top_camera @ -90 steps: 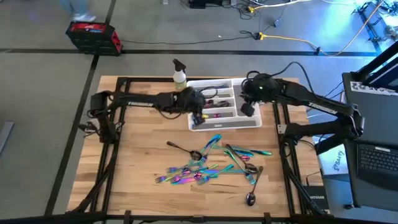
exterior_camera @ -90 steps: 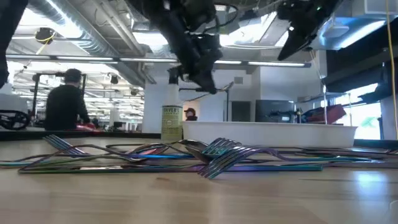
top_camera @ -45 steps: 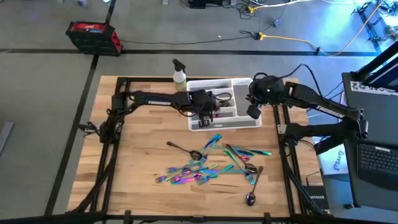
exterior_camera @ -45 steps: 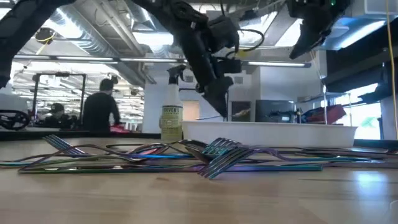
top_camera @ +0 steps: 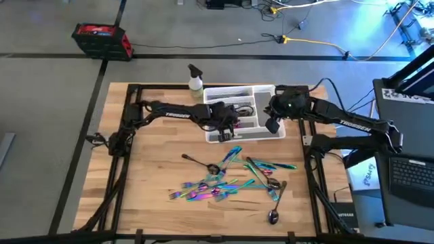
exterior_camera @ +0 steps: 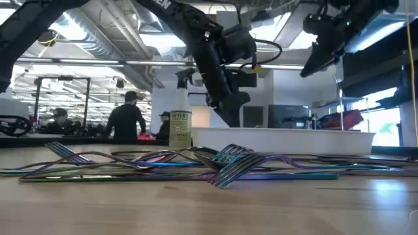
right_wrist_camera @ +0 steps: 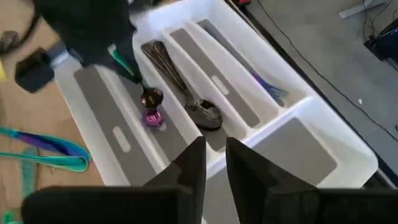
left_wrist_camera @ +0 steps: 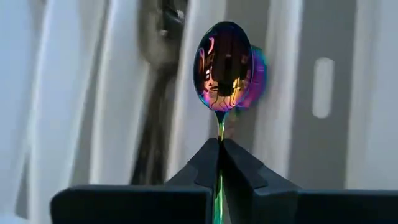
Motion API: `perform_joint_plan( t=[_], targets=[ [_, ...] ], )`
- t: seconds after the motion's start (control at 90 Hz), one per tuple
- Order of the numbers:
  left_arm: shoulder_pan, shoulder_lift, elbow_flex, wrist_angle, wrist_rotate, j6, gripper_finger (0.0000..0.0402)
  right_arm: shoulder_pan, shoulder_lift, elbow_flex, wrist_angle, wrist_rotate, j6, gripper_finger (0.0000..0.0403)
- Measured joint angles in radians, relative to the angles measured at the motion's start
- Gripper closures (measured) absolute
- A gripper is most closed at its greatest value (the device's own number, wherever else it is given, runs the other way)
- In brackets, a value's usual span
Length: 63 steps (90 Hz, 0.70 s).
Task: Sort silverware
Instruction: Put the blue teaspoon on the white silverware tray, then put the black spoon on the white silverware tray
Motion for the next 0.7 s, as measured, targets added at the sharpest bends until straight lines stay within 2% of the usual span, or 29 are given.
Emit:
perform_joint_plan(
  t=[0.178,0.356,0.511,0.7],
  targets=[
    [0.001,0.000,0.000,-0.013,0.054,-0.019,0.0372,0.113,-0.025,-0.081,0.013,0.076,0.062,0.0356],
    [0.000,0.000,0.000,-0.008,0.071,-0.041,0.0304,0.280,-0.033,-0.098,0.003,0.164,0.147,0.0356],
    [-0.005,-0.038,-0.001,0.041,0.030,-0.044,0.0251,0.436,-0.033,-0.098,-0.041,0.238,0.261,0.0356],
    [-0.052,-0.109,0.000,0.039,-0.074,-0.111,0.0238,0.648,-0.033,-0.098,-0.123,0.202,0.462,0.0354]
  ],
)
